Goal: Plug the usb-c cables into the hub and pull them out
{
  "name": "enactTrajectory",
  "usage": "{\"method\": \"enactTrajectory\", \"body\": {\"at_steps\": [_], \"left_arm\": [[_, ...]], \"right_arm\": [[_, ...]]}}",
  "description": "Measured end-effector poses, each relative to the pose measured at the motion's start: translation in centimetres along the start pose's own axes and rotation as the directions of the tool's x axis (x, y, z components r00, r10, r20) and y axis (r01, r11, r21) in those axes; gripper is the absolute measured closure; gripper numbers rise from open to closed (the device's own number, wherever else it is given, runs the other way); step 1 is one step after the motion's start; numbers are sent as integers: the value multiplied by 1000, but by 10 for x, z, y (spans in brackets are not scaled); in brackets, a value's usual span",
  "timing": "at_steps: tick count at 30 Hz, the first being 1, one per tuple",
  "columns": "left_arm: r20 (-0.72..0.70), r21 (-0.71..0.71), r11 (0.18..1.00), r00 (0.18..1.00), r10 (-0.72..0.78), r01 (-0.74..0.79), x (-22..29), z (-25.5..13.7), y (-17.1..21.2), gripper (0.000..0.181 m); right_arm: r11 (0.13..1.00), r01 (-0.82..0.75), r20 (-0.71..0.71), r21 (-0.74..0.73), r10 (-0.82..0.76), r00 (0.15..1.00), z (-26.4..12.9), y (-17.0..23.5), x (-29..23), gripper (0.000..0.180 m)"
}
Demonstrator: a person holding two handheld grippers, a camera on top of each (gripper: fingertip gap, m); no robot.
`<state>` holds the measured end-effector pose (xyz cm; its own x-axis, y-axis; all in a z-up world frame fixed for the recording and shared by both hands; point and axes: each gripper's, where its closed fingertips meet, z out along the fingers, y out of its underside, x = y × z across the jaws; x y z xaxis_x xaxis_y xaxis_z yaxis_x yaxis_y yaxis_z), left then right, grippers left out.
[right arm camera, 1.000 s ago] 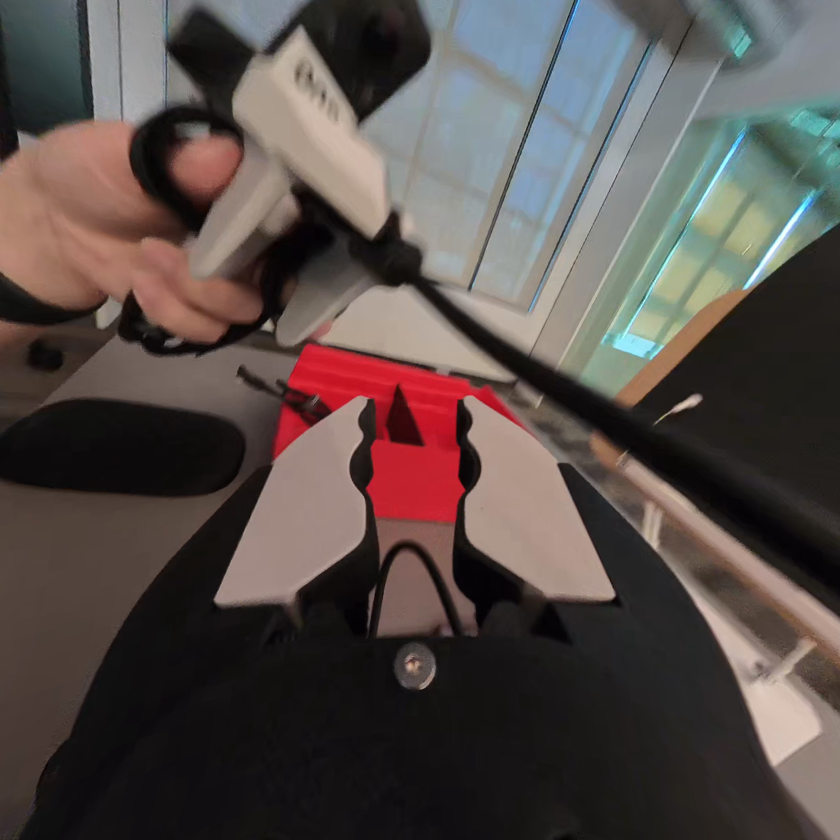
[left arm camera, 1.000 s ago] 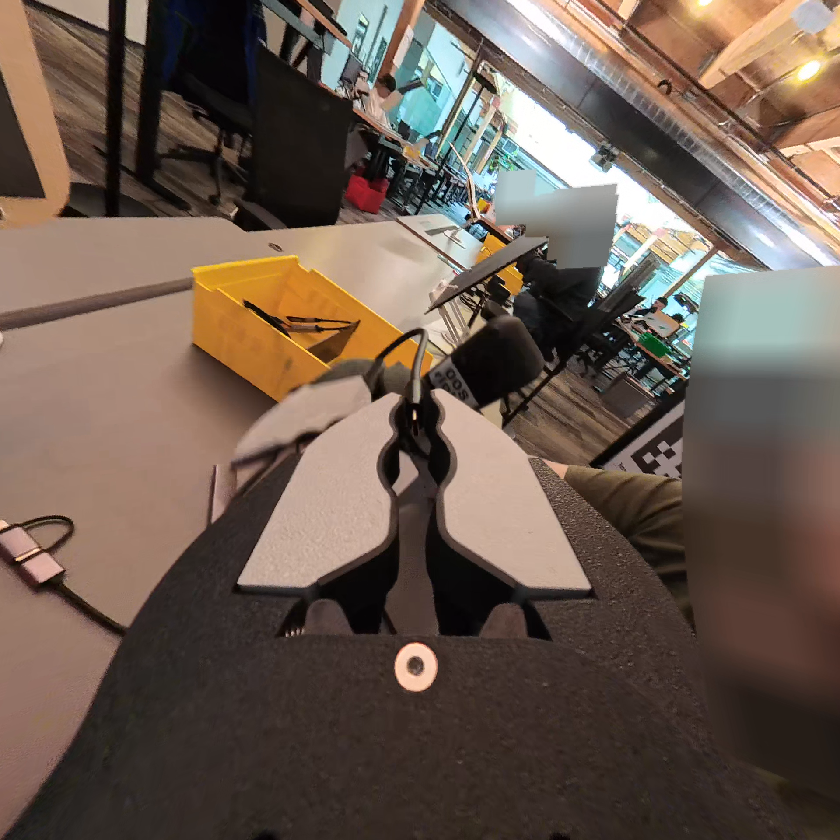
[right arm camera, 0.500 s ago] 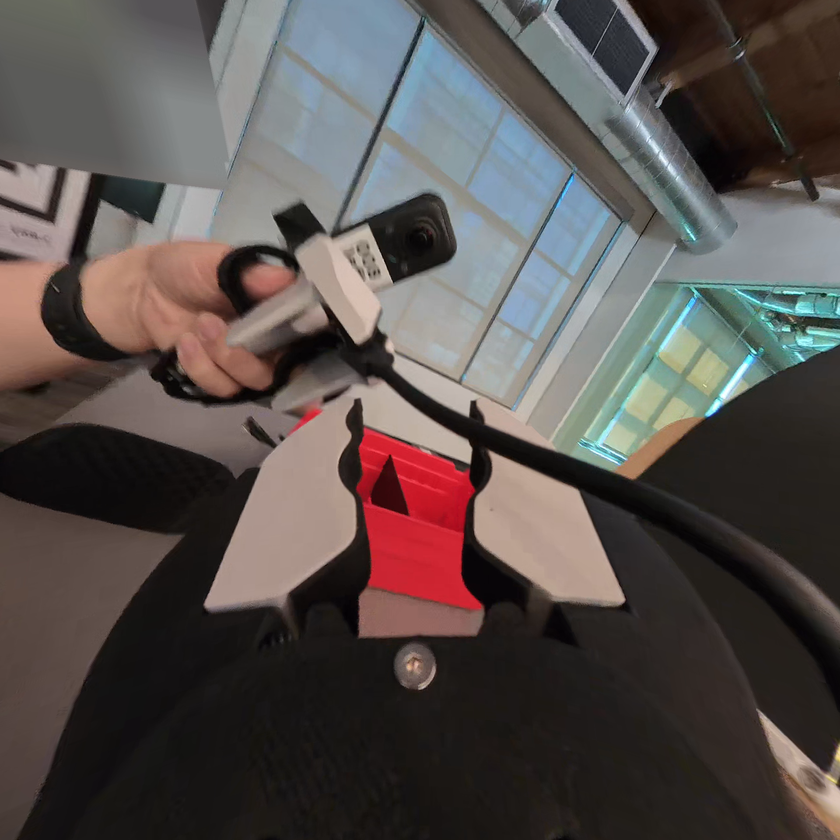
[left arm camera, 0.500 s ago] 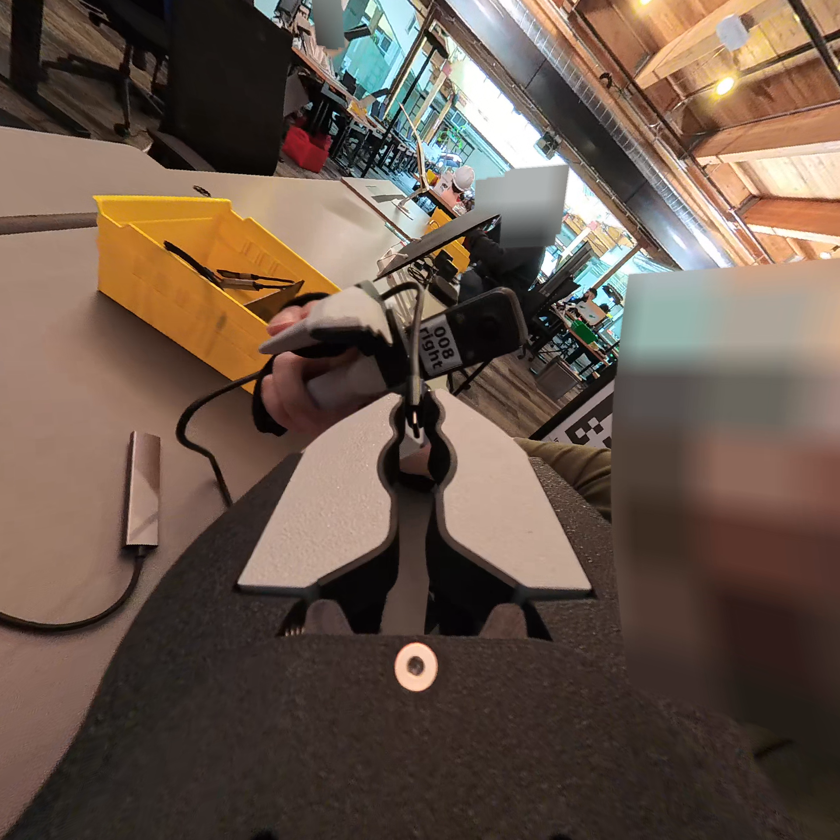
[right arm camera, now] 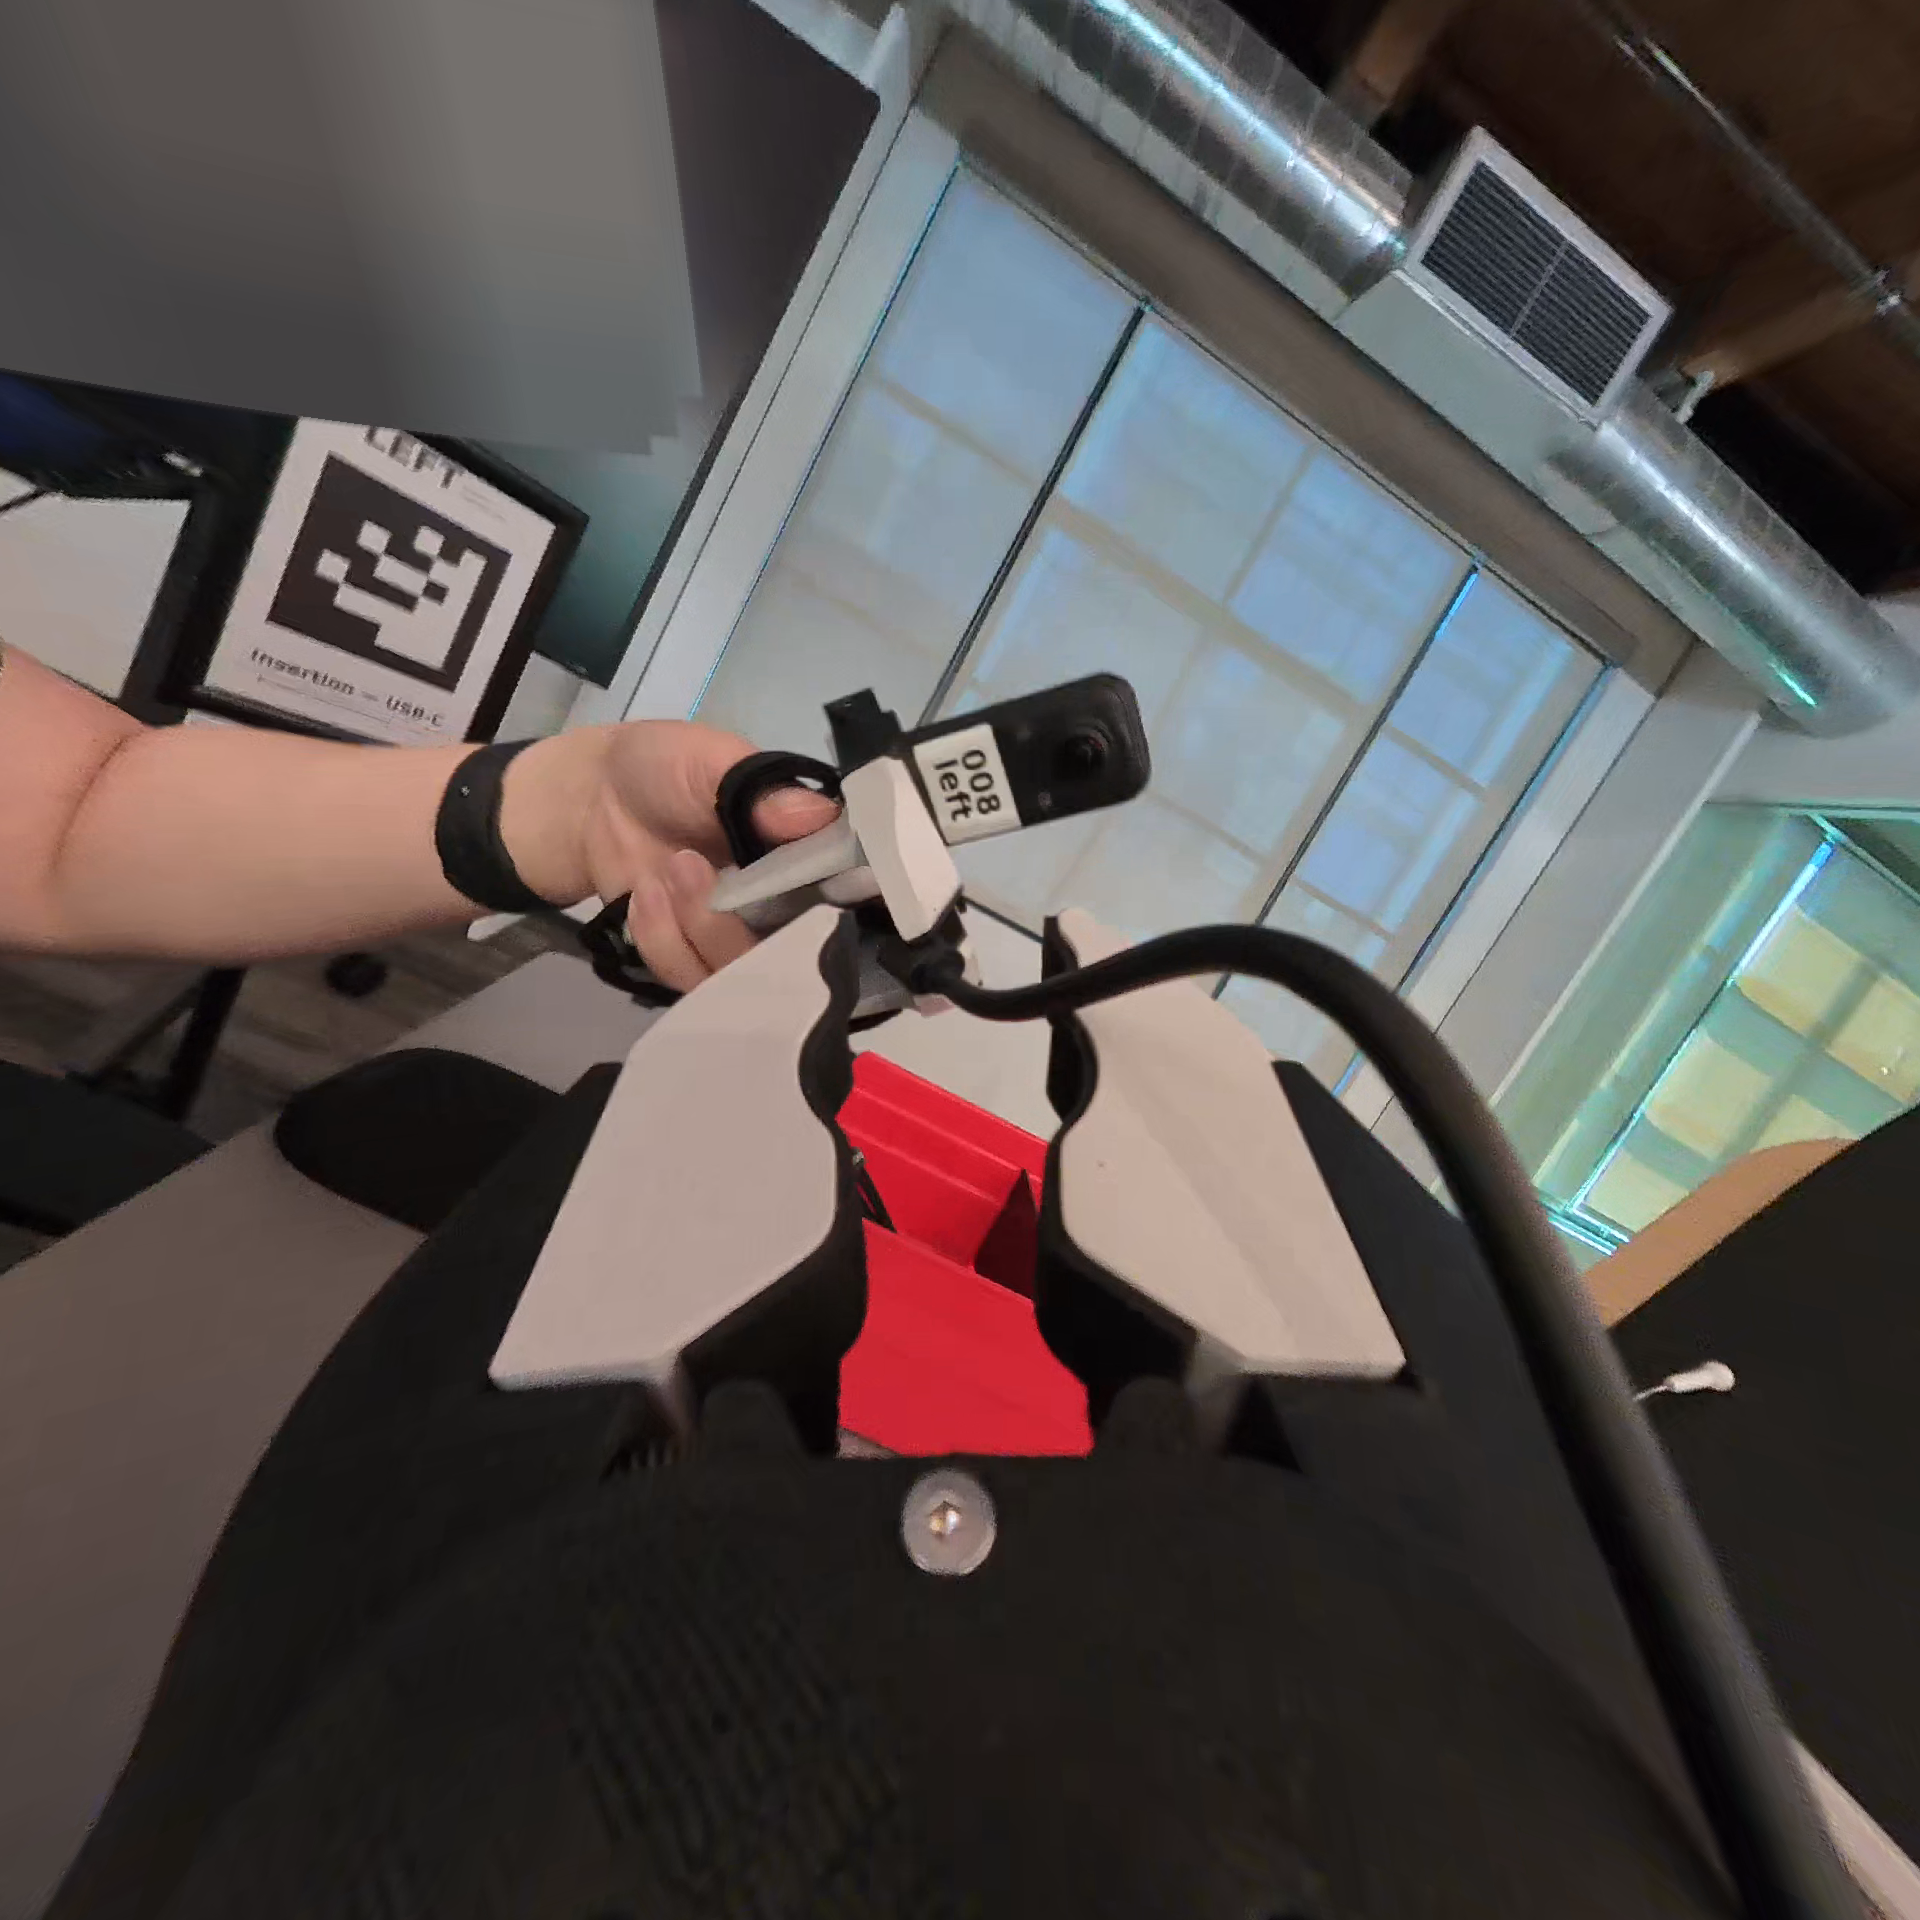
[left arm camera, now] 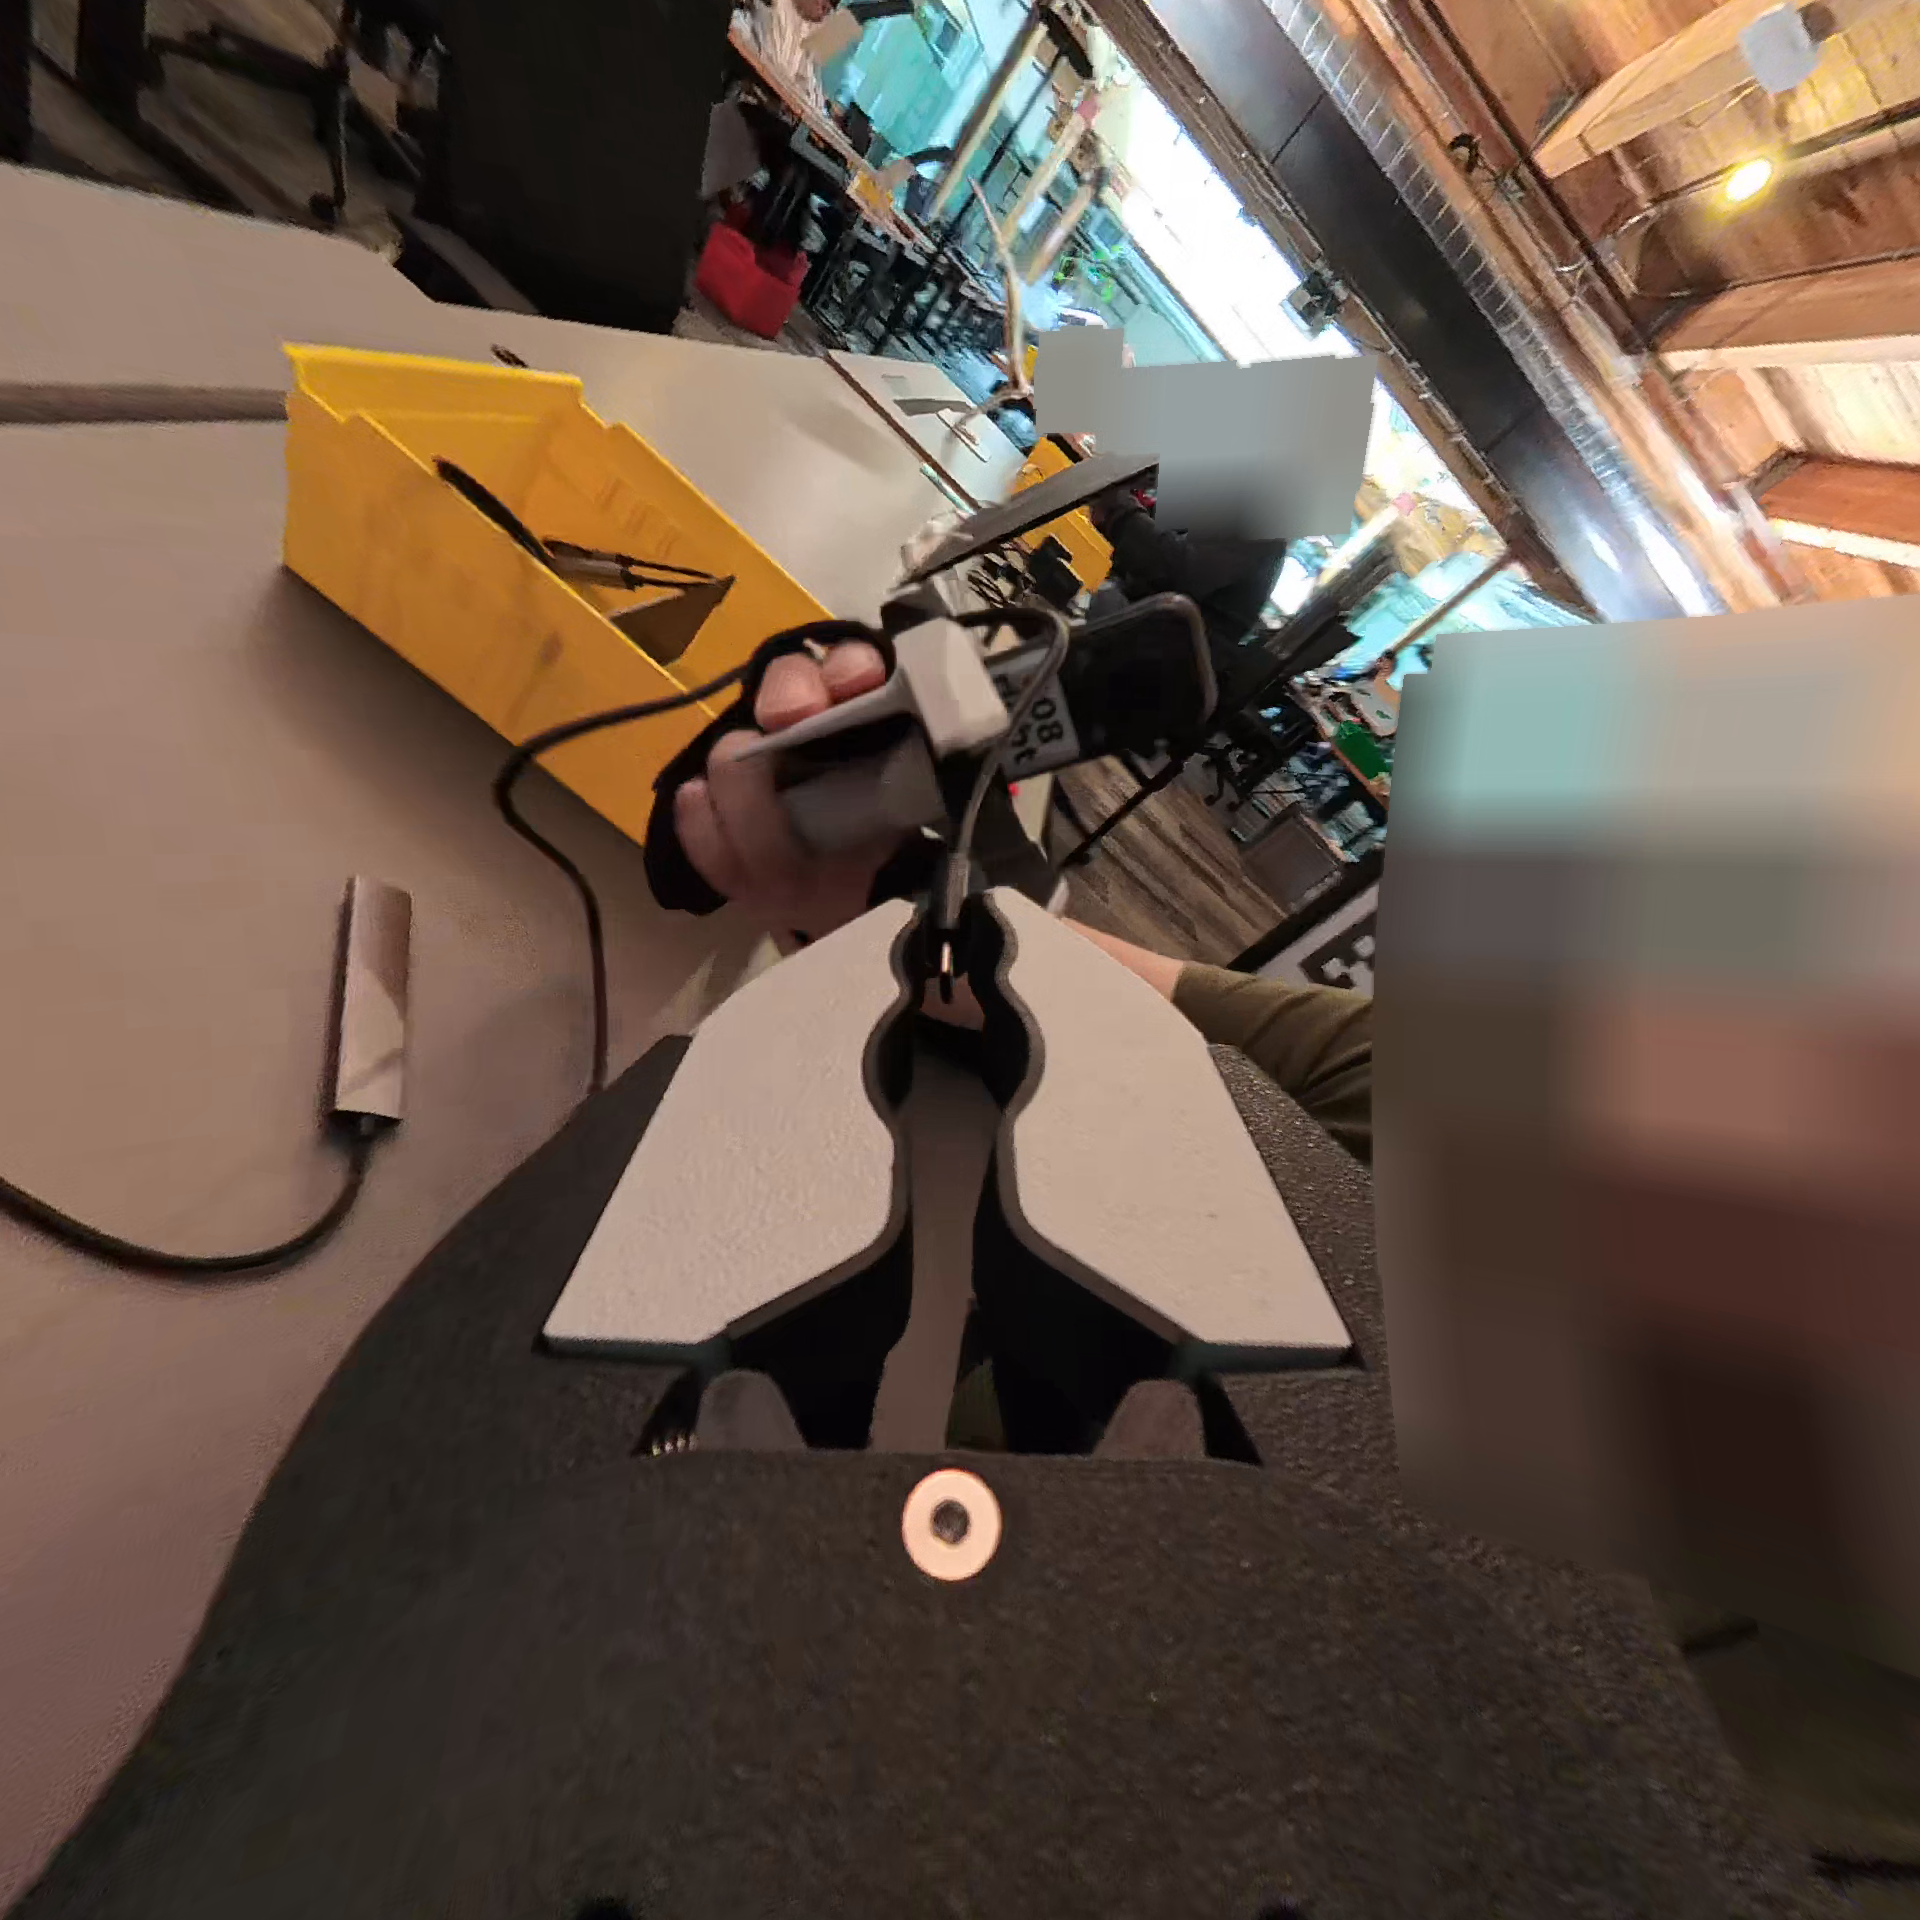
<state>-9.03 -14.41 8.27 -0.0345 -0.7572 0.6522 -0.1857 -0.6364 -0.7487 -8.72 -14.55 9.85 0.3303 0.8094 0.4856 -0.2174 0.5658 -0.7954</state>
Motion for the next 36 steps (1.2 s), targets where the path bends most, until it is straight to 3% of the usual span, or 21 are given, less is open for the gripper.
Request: {"method": "enactTrajectory", "body": {"at_steps": [1,7,15,20,36], "left_arm": [[-22,-5,1000,999,-25,24,-1,0,2,174],[-21,-57,997,998,-54,53,-10,1,9,174],[24,-141,987,997,-69,72,-18,0,19,174],[34,-169,982,996,-82,87,-20,1,23,173],[27,-198,975,995,-95,98,-20,3,31,173]], "right_arm": [[1000,22,19,-14,-22,1000,-1,2,-2,147],[983,138,76,-118,-130,989,-5,15,-5,169],[927,251,225,-281,-190,956,-10,36,-16,165],[925,272,234,-266,-211,949,-10,37,-19,173],[930,241,281,-278,-161,946,-12,38,-26,174]]}}
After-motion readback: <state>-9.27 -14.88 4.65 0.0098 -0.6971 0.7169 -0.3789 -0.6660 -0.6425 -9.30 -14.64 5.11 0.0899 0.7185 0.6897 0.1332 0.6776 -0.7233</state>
